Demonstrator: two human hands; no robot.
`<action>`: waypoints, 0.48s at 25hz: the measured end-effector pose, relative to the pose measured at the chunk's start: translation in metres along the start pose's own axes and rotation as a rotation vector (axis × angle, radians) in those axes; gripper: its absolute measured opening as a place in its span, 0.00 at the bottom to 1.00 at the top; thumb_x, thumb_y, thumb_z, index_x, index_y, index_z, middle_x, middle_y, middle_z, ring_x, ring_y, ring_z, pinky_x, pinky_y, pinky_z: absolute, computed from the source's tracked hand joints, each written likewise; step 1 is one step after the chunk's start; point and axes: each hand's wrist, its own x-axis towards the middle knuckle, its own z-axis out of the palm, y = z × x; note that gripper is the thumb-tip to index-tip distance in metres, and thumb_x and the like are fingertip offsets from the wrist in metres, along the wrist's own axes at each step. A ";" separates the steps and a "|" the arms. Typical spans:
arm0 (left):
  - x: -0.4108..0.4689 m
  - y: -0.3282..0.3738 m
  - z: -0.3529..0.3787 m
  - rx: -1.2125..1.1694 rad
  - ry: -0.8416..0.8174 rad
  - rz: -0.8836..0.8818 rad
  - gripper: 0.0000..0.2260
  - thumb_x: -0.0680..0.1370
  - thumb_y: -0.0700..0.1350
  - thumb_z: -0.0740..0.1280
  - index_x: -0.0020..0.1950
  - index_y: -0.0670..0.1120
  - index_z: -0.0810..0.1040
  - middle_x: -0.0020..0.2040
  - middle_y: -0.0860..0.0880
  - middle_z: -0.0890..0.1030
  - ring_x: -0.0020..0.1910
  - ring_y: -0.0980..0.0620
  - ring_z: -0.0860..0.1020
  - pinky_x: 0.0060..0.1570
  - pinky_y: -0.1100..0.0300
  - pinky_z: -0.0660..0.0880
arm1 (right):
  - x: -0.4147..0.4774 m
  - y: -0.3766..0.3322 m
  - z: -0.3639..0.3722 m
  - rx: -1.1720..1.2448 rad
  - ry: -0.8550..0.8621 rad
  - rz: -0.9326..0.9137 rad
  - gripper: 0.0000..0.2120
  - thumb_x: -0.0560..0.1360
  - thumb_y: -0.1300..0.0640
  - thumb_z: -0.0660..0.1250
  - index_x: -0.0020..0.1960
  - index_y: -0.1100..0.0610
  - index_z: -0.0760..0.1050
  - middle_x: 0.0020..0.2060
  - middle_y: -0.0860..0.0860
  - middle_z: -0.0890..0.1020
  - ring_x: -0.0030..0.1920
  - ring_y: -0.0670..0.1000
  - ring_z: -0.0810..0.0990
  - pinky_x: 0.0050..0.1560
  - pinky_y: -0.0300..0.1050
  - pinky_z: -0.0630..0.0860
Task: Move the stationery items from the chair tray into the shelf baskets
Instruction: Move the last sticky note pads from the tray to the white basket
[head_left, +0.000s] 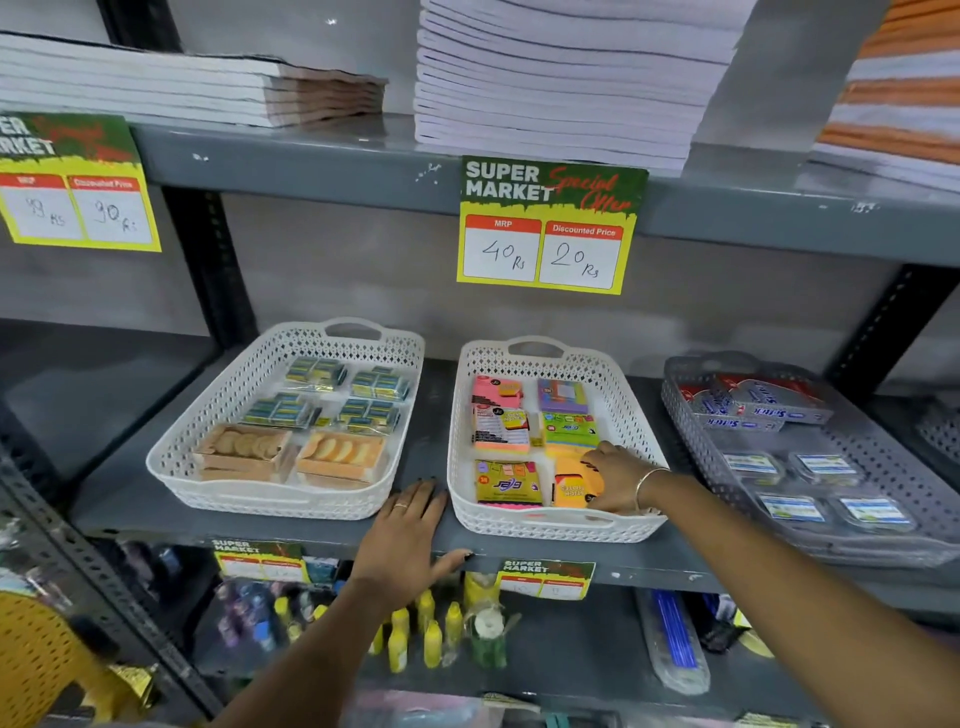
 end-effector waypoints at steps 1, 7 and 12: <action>0.000 0.000 0.001 0.001 0.008 0.002 0.40 0.75 0.70 0.41 0.63 0.42 0.76 0.59 0.43 0.79 0.57 0.44 0.78 0.55 0.47 0.75 | 0.000 -0.001 0.000 -0.008 -0.007 0.001 0.35 0.70 0.50 0.68 0.72 0.59 0.58 0.67 0.59 0.65 0.67 0.58 0.66 0.67 0.48 0.67; -0.001 -0.002 -0.001 -0.014 -0.016 0.040 0.40 0.75 0.70 0.42 0.64 0.41 0.74 0.61 0.43 0.77 0.59 0.44 0.76 0.58 0.48 0.73 | -0.002 -0.003 -0.001 -0.043 -0.023 -0.007 0.35 0.71 0.50 0.67 0.73 0.58 0.56 0.70 0.58 0.63 0.69 0.58 0.65 0.69 0.49 0.66; -0.008 0.000 -0.021 -0.340 0.318 0.177 0.22 0.75 0.55 0.59 0.64 0.42 0.65 0.65 0.44 0.66 0.63 0.45 0.66 0.63 0.53 0.62 | -0.003 0.002 -0.003 -0.004 -0.046 -0.038 0.37 0.70 0.53 0.69 0.73 0.56 0.55 0.71 0.57 0.62 0.70 0.58 0.63 0.71 0.50 0.64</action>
